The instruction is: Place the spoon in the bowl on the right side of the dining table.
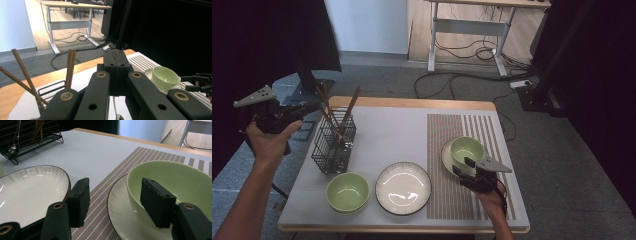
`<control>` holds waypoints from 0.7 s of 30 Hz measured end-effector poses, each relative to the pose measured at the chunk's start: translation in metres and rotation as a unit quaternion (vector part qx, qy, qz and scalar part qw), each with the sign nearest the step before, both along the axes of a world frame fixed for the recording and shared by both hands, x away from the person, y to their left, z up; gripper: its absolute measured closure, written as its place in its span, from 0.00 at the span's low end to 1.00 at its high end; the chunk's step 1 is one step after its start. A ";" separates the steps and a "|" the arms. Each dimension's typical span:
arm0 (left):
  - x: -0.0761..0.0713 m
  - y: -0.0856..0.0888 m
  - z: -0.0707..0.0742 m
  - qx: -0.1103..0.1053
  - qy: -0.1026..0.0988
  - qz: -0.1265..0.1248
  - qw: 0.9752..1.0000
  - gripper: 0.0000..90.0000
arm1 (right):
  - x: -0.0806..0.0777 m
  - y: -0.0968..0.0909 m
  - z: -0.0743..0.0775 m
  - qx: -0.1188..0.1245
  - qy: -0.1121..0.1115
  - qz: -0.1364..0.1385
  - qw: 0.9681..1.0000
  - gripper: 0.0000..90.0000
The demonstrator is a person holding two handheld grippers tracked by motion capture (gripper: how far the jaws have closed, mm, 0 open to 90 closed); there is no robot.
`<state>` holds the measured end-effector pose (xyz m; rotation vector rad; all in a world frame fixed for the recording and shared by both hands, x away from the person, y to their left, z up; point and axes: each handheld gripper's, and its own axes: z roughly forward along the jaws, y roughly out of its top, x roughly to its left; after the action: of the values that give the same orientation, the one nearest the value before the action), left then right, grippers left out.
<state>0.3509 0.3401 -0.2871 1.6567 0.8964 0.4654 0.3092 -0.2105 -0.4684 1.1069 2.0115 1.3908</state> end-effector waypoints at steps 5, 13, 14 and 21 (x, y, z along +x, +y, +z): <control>0.001 -0.005 -0.003 0.002 0.002 -0.004 1.000 1.00 | 0.001 0.002 0.000 0.002 0.003 0.001 1.000 0.45; 0.002 -0.015 -0.007 0.008 0.004 -0.011 1.000 1.00 | 0.003 0.006 0.001 0.006 0.004 0.005 1.000 0.45; 0.002 -0.015 -0.006 0.008 0.004 -0.012 1.000 1.00 | 0.003 0.007 0.001 0.006 0.004 0.004 1.000 0.45; 0.002 -0.019 -0.008 0.010 0.003 -0.018 1.000 1.00 | 0.004 0.013 0.003 0.016 0.008 0.007 1.000 0.46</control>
<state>0.3527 0.3207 -0.2955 1.6908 0.8681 0.4453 0.3137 -0.1978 -0.4650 1.1223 2.0191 1.4306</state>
